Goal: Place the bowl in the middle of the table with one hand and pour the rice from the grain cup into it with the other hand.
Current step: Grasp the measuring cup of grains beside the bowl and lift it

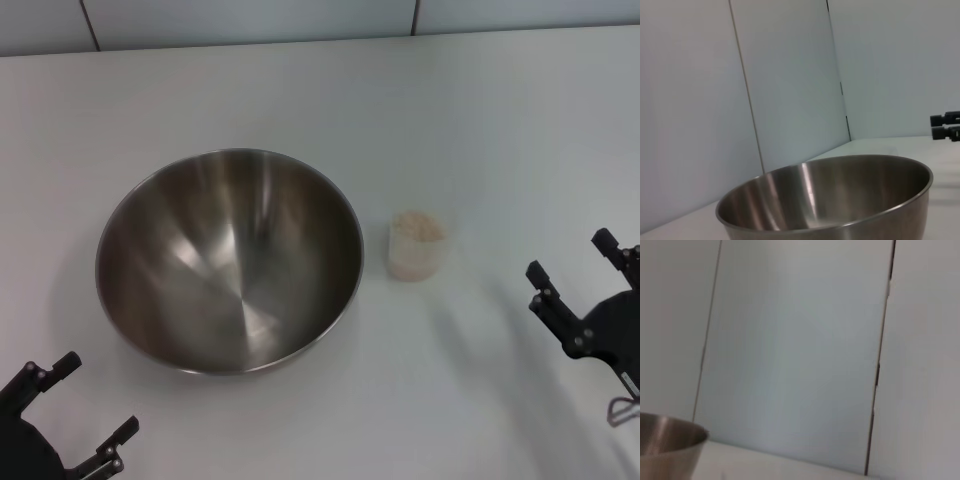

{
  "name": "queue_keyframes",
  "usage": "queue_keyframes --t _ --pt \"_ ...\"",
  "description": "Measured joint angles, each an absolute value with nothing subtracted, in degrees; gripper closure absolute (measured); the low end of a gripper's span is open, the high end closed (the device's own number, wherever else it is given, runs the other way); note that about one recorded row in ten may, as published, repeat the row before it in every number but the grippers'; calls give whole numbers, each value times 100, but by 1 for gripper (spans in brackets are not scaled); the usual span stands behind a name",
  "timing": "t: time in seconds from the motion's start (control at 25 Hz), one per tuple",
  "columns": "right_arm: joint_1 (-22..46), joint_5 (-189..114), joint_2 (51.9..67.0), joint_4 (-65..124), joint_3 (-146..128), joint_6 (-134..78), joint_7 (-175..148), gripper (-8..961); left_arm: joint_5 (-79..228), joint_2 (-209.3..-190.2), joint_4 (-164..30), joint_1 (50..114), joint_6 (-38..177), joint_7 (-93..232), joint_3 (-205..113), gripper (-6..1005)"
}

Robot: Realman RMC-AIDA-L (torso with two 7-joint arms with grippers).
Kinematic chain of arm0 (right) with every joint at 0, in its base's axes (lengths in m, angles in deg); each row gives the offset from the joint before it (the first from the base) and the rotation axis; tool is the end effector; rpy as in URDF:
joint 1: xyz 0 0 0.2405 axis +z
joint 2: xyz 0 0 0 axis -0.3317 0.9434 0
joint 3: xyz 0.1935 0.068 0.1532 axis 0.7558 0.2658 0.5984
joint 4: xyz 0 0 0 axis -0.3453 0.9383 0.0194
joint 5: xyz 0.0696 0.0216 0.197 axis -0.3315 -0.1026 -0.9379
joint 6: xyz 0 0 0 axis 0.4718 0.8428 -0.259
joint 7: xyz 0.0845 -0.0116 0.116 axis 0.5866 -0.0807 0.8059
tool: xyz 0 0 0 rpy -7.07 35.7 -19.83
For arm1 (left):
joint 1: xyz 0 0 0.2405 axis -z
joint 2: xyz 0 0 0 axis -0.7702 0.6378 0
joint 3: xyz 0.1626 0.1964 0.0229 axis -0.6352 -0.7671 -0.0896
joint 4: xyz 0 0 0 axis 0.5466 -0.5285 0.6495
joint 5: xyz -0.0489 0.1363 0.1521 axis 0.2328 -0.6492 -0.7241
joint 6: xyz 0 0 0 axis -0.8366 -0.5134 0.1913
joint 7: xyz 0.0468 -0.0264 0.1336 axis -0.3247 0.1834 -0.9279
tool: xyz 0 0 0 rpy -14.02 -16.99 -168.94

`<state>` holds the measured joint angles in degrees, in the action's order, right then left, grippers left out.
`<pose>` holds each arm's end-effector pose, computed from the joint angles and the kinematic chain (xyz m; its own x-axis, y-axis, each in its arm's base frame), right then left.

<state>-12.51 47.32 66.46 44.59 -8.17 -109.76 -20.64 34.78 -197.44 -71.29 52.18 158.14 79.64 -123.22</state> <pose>0.3386 0.1755 -0.0556 0.7926 0.0946 -0.6023 -0.5446 -0.3345 -0.7691 -0.3644 0.1331 -0.0179 0.8269 -0.0807 0.5565 0.3340 -0.7256 -0.6017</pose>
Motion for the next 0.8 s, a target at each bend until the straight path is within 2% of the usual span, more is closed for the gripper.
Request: queue_keyframes --t 0.32,0.8 --pt "-844 4732 6651 4723 -613 -10180 -2148 186 3478 -19730 -7128 5220 15807 7978 -12332 157" --pt "-605 4742 6655 4788 -606 -9800 -2154 187 3478 -19712 -7128 5209 15808 8011 -12337 157"
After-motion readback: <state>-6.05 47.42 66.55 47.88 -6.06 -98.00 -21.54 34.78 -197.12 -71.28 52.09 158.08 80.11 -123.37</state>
